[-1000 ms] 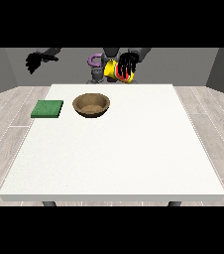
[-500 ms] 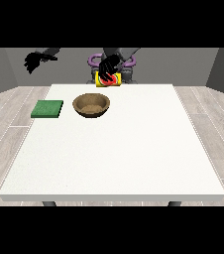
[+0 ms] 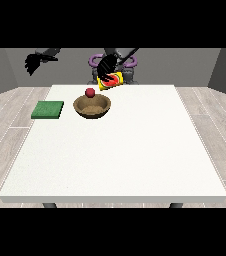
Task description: Pick the cup and pour the ball into the bowl, then pick the bowl and place it on the pad
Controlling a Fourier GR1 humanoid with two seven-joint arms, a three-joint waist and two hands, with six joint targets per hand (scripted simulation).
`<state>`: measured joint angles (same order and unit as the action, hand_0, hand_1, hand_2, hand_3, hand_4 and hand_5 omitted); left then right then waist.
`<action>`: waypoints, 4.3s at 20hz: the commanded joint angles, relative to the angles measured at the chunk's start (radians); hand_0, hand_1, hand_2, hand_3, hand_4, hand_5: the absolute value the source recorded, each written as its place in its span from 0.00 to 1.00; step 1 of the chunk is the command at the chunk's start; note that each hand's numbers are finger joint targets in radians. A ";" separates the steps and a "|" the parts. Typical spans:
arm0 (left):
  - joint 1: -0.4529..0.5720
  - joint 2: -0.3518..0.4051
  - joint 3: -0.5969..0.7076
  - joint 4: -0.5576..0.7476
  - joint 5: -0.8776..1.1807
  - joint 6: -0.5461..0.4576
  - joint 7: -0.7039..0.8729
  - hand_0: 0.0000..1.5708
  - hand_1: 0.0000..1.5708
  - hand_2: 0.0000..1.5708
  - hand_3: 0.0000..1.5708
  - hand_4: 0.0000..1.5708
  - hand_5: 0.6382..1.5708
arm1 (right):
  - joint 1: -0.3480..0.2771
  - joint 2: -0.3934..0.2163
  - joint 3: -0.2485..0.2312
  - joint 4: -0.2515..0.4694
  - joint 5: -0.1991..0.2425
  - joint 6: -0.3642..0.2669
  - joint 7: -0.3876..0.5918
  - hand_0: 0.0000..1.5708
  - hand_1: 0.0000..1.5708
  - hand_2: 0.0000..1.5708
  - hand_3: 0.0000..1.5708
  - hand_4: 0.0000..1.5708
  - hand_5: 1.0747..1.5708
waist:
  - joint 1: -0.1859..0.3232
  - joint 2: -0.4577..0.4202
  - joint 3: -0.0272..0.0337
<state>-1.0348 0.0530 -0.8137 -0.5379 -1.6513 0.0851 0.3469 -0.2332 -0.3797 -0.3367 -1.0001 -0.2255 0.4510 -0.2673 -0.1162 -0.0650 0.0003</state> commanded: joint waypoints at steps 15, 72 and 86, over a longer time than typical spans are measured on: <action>0.357 -0.052 0.711 -0.406 1.020 0.439 -0.132 0.00 0.00 0.00 0.00 0.00 0.97 | -0.040 0.131 0.021 -0.061 0.004 -0.150 0.030 0.00 0.00 0.00 0.00 0.21 0.99 | 0.113 0.150 -0.0267; 0.702 0.114 0.910 -0.590 1.627 -0.073 -0.542 0.00 0.00 0.00 0.00 0.64 0.82 | -0.438 0.082 0.256 0.350 0.404 -0.780 0.543 1.00 1.00 1.00 0.57 0.51 0.99 | 0.171 -0.022 -0.0012; 0.722 0.209 1.020 -0.642 1.711 -0.159 -0.667 0.00 0.00 0.00 0.00 0.80 0.93 | -0.313 -0.159 0.102 0.285 0.293 -0.561 0.389 1.00 1.00 1.00 0.14 0.56 1.00 | 0.162 0.133 -0.0002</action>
<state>-0.2927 0.2081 0.1467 -1.1783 0.0117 -0.0296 -0.2931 -0.5632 -0.4548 -0.2045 -0.7147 0.0834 -0.1803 0.1690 0.0486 0.0283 -0.0002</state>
